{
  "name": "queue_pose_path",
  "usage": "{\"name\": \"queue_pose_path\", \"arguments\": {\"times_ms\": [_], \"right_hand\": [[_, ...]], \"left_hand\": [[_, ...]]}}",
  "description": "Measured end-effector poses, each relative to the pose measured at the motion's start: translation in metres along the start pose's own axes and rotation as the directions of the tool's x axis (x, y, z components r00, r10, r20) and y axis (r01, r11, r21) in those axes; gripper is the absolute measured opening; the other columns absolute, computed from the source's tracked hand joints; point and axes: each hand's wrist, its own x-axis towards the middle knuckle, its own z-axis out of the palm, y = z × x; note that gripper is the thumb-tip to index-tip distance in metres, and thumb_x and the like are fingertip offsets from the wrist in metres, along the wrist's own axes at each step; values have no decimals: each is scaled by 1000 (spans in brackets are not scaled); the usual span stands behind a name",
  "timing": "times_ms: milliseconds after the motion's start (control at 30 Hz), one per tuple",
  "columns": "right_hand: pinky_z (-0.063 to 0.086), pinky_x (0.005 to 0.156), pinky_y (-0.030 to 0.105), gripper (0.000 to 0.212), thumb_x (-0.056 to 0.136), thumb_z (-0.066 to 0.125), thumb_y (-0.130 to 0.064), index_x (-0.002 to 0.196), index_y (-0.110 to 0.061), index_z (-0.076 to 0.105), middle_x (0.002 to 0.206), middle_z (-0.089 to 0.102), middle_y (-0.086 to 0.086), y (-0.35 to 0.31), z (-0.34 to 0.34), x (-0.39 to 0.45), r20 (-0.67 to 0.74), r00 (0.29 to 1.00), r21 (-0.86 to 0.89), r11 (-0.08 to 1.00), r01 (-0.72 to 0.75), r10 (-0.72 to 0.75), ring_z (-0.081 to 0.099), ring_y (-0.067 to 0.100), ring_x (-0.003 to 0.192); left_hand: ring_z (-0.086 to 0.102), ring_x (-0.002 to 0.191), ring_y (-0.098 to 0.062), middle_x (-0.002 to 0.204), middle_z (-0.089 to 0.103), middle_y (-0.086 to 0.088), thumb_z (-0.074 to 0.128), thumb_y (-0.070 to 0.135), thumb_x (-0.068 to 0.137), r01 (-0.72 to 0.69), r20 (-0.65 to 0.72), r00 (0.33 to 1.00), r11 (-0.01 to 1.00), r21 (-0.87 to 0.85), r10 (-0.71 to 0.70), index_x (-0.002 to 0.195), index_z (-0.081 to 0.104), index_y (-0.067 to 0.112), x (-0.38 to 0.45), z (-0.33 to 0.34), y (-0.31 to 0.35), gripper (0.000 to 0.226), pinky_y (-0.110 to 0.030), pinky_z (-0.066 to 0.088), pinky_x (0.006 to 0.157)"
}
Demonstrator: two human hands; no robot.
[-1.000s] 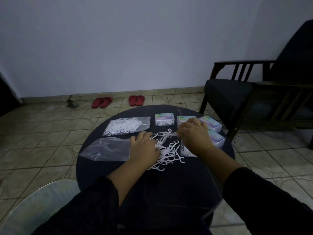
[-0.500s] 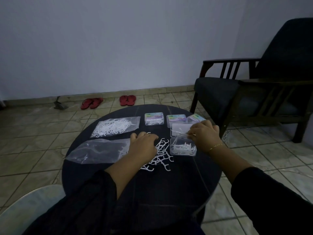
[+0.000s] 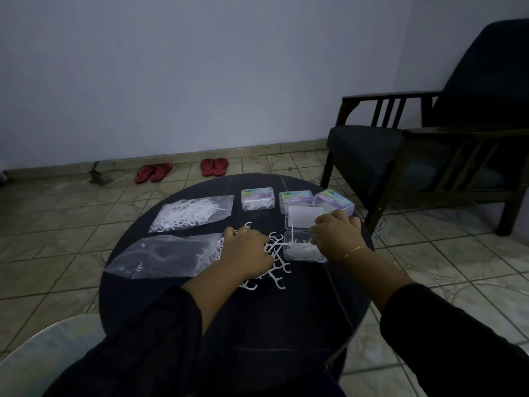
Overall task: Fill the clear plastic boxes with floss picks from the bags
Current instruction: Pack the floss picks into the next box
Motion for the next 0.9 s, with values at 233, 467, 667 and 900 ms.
{"name": "queue_pose_path", "arguments": {"times_ms": [233, 467, 667, 900], "right_hand": [[24, 105, 46, 46, 95, 49, -28, 135, -47, 41, 146, 32, -1, -7, 1, 5, -1, 995, -27, 995, 98, -98, 22, 26, 136], [24, 106, 47, 46, 92, 51, -23, 133, -46, 45, 135, 36, 5, -20, -3, 18, 45, 978, -184, 960, 209, -204, 25, 30, 131], [26, 106, 47, 34, 90, 56, -29, 125, -29, 58, 132, 39, 6, -18, -5, 23, 16, 979, -221, 954, 202, -203, 28, 29, 129], [22, 108, 51, 35, 91, 56, -31, 126, -27, 59, 136, 42, 6, -2, -12, 18, 16, 996, -223, 971, 85, -83, 25, 30, 133]], "left_hand": [[41, 120, -12, 122, 57, 14, 48, 54, 89, -77, -140, 988, 991, -112, 61, 126, 55, 37, 0, 2, 4, 41, -36, 18, 92], [45, 108, -12, 103, 66, 15, 46, 39, 97, -95, -160, 984, 988, -119, 75, 109, 67, 38, 9, 1, 13, 25, -35, 20, 86], [44, 109, -12, 102, 66, 14, 49, 38, 96, -88, -166, 984, 979, -182, 58, 105, 70, 34, 15, 2, 14, 23, -34, 19, 85], [41, 116, -13, 110, 65, 13, 51, 39, 95, -46, -139, 990, 957, -286, 6, 108, 69, 35, 22, 3, 18, 23, -33, 20, 86]]}}
